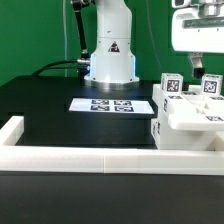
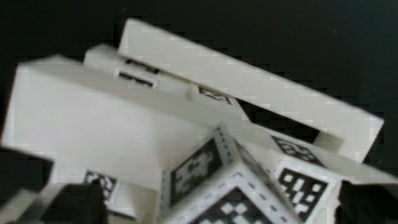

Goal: Assemble chair

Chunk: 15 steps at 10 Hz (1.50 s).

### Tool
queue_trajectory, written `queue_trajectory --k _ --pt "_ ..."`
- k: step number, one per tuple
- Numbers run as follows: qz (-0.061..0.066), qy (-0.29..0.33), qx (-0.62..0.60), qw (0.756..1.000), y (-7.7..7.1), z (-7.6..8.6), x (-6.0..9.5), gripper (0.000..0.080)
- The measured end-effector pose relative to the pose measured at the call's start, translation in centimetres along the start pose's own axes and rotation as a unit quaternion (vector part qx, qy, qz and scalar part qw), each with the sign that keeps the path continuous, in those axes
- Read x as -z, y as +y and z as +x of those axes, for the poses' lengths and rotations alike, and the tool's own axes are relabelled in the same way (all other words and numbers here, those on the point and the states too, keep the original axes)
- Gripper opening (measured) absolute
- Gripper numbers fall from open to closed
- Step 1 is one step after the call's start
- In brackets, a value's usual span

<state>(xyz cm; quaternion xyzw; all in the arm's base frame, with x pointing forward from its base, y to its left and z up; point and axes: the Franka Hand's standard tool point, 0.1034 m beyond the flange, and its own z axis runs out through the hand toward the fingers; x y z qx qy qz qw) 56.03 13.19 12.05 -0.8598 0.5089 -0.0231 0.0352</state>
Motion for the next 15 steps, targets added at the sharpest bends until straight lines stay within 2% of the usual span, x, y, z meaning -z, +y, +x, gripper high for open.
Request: queue_trajectory --k 2,5,8,10,13,15 --pt "-0.008 0.006 0.093 0.996 0.11 0.17 -0.12 0.0649" --pt "-0.009 0.009 0.211 0.977 -0.28 0.47 0.19 0.0649" --pt "-0.01 0.011 0.234 0.972 -0.3 0.44 0.19 0.0618" --pt "-0.01 0.011 0.227 0.974 -0.31 0.44 0.19 0.0283" --pt "-0.009 0.011 0.199 0.98 -0.31 0.44 0.19 0.0285" --pt "-0.008 0.011 0.108 0.994 -0.33 0.4 0.2 0.0285"
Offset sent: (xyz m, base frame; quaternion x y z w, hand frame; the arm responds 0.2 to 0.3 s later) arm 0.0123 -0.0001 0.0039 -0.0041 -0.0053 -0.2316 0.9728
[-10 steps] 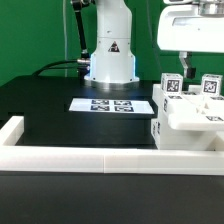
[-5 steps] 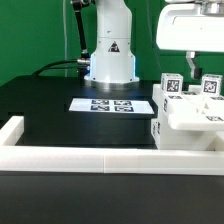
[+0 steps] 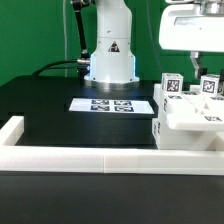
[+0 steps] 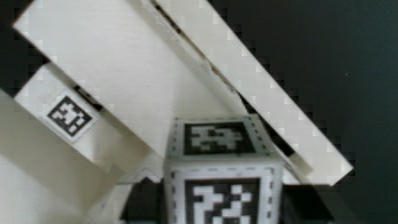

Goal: Assemble chair

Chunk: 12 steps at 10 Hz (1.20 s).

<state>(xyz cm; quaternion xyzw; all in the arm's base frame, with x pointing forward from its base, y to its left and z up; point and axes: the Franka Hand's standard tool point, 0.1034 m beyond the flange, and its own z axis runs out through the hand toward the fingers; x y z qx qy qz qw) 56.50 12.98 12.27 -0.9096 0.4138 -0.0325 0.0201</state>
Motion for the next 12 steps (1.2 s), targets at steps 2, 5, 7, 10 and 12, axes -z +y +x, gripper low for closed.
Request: queue_trajectory --k 2,5,7,10,12 --pt "0.001 0.0 -0.105 0.994 -0.02 0.01 0.02 0.0287" --pt "0.002 -0.002 -0.213 0.977 -0.05 0.01 0.04 0.0288" --pt "0.003 -0.004 -0.264 0.964 -0.05 0.03 0.05 0.0288" --pt "0.003 -0.005 -0.343 0.939 -0.05 0.05 0.05 0.0288" --pt "0.004 -0.01 -0.414 0.91 -0.11 -0.03 0.05 0.0288"
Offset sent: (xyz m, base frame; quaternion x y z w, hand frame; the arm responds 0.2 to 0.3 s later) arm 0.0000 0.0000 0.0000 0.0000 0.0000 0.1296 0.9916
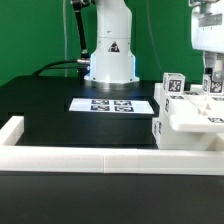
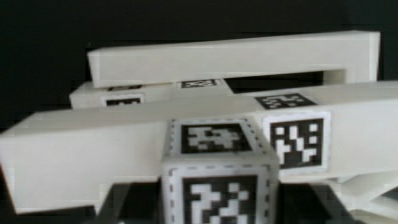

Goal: Assemble chair

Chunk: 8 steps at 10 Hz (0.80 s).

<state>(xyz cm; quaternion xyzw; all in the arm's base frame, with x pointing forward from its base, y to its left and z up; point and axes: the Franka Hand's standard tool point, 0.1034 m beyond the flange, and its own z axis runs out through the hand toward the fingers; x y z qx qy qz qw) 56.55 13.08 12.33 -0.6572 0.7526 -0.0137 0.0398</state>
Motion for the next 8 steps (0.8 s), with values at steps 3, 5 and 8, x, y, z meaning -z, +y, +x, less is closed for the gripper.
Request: queue_trajectory --k 3,5,8 --pt "0.0 -0.006 -0.088 0.996 -0.05 -0.05 0.02 0.0288" --pt "-0.001 -0.014 -0.115 0.993 -0.05 -0.18 0.03 0.0288" --pt "-0.001 -0.022 -0.124 0.992 -0.08 -0.3 0.04 0.0288"
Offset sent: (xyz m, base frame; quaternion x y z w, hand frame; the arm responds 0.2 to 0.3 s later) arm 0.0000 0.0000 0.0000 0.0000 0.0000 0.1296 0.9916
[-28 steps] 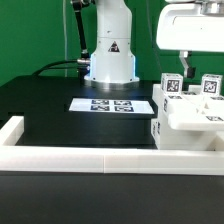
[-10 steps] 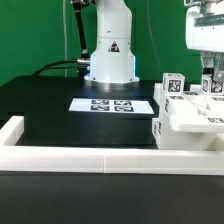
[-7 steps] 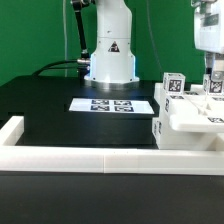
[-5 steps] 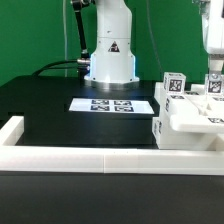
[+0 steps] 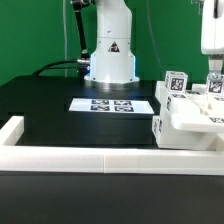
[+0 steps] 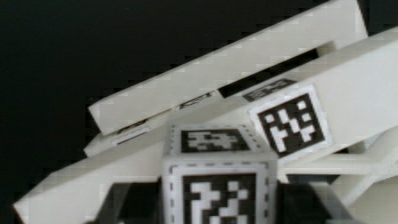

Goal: Assemble chair

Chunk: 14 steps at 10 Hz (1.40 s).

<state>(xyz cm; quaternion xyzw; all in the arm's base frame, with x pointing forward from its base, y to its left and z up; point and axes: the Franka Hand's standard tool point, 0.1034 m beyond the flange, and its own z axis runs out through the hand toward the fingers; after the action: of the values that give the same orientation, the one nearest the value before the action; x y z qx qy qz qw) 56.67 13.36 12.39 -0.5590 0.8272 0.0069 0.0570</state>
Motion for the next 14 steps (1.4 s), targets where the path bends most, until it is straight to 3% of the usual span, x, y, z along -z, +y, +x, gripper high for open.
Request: queue_trajectory --k 2,3,4,5,6,10,12,14 --pt "0.0 0.0 0.02 1.0 0.04 -0.02 -0.03 0.0288" --pt "-0.002 0.001 0.038 0.999 0.08 0.02 -0.04 0.0468" --pt "-0.006 0.002 0.051 0.999 0.1 0.14 -0.05 0.0585" --pt "-0.003 0.001 0.08 0.997 0.03 0.16 -0.04 0.0585" --pt "0.002 0.001 0.119 0.993 -0.04 0.2 -0.1 0.0636" --pt "0.002 0.002 0.259 0.966 -0.06 0.22 -0.09 0.0648" --pt "-0.017 0.018 0.358 0.933 0.24 0.53 -0.11 0.0648" --pt "-0.021 0.027 0.449 0.893 0.03 0.72 0.01 0.0648"
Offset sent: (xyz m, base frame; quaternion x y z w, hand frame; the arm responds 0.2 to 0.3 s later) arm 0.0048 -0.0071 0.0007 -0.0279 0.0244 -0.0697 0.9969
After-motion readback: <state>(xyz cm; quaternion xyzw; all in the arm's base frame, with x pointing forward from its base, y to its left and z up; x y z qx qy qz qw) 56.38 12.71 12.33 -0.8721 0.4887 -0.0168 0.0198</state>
